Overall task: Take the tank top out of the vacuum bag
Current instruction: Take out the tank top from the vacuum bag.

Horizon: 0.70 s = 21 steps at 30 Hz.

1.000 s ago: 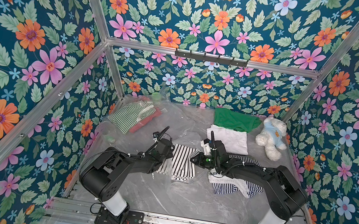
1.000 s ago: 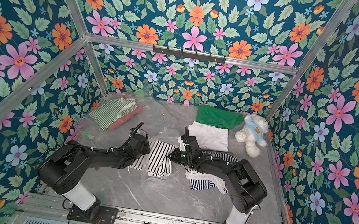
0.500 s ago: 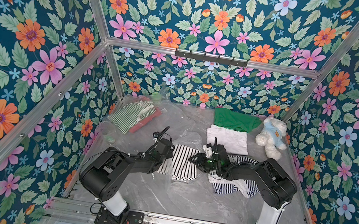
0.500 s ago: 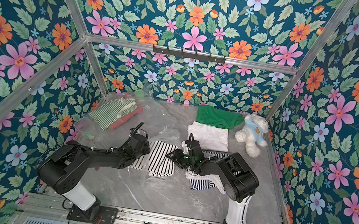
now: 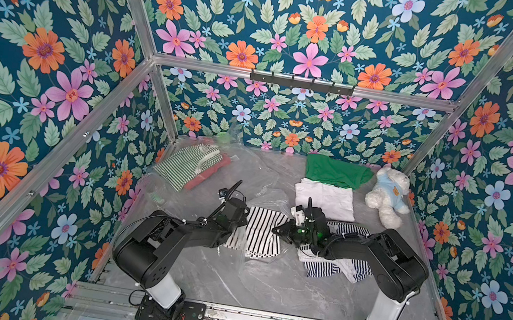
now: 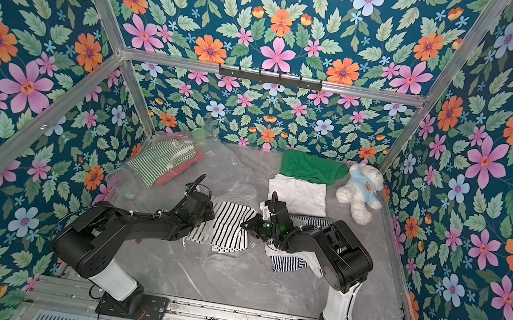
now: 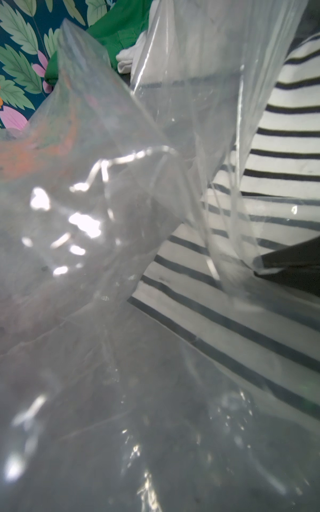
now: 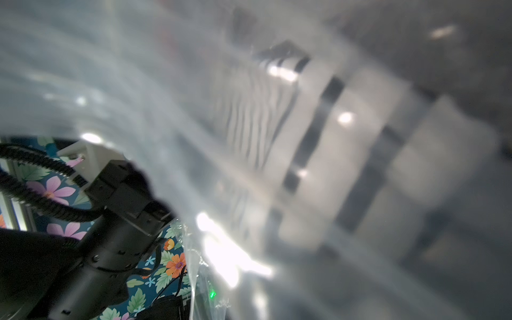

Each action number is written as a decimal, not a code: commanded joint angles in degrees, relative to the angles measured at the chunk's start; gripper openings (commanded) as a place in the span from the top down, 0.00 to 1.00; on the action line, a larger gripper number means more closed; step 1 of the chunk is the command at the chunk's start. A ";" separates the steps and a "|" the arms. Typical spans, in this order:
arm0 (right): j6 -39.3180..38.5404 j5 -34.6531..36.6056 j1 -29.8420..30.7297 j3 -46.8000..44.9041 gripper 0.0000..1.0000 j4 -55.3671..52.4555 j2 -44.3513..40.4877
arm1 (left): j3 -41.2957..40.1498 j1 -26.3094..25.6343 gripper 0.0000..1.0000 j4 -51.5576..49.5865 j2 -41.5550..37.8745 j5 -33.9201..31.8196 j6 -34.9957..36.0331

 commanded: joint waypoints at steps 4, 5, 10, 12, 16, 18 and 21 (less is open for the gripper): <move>-3.68 -0.47 1.84 -0.79 1.00 0.78 -3.24 | 0.06 -0.02 1.00 -4.01 0.21 -0.41 -0.07; -4.14 -0.36 2.11 -0.71 1.00 0.44 -3.40 | 0.08 -0.02 1.00 -4.01 0.29 -0.43 -0.08; -4.23 0.39 2.81 -1.21 0.67 -0.62 -4.49 | 0.08 -0.02 1.00 -4.01 0.47 -0.33 -0.18; -3.86 1.02 2.85 -2.00 0.64 -1.04 -5.28 | 0.08 -0.06 1.00 -4.01 0.38 -0.44 -0.12; -3.42 1.99 2.85 -2.85 1.00 -2.13 -6.12 | -0.05 -0.02 1.00 -4.10 0.38 -0.48 -0.17; -3.43 1.93 2.99 -2.90 1.00 -2.07 -5.97 | -0.18 -0.02 1.00 -4.11 0.38 -0.63 -0.20; -3.57 1.33 3.25 -2.76 1.00 -0.48 -5.71 | -0.10 -0.02 1.00 -4.10 0.38 -0.61 -0.18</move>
